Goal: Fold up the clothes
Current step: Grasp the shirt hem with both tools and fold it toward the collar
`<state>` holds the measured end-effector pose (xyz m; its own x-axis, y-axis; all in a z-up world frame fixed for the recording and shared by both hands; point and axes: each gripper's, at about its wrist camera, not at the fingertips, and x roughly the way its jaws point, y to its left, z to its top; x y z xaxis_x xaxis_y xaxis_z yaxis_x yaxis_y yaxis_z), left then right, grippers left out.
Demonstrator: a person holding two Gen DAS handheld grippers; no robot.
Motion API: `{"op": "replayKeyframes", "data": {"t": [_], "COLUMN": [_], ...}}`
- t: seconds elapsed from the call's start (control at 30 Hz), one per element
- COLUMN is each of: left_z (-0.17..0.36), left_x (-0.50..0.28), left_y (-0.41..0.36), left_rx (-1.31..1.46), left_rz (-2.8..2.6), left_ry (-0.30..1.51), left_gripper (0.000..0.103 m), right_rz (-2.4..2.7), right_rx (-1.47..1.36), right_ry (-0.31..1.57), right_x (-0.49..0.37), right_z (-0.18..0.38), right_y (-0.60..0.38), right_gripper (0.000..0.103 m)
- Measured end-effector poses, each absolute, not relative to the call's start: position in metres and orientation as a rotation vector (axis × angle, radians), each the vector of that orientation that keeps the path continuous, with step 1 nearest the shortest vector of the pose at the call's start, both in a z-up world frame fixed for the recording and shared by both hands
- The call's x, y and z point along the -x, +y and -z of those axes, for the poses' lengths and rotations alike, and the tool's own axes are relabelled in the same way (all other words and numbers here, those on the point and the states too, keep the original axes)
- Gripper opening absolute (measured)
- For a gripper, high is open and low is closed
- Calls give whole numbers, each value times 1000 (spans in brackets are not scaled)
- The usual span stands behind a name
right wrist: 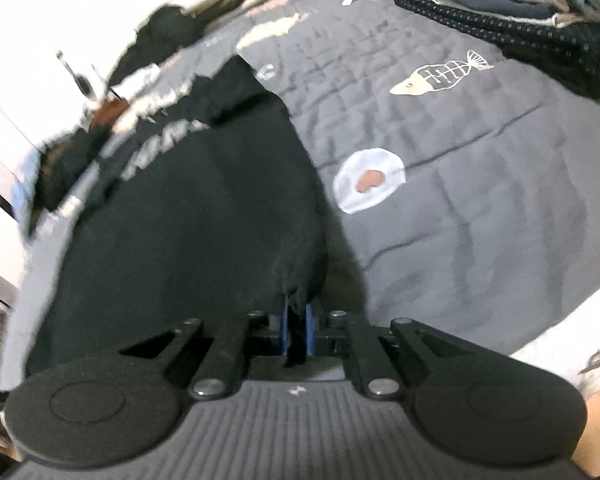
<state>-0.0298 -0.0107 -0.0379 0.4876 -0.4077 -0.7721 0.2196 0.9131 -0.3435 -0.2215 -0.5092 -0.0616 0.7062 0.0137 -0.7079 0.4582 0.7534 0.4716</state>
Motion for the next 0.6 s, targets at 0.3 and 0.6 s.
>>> {"op": "replayKeyframes", "data": {"t": [0.3,0.6], "left_z": [-6,-28], "left_x": [1,-70], "left_y": [2,-30], "left_rx": [367,366], "left_rz": [468,513], "left_ry": [938,951], "left_gripper": [4,4], "right_rz": [204,139], "right_rx": [-950,-993], "right_ry": [563,502], "right_x": [229,180], "right_z": [42,16], "right_y": [-530,-553], "right_gripper": [8,7]}}
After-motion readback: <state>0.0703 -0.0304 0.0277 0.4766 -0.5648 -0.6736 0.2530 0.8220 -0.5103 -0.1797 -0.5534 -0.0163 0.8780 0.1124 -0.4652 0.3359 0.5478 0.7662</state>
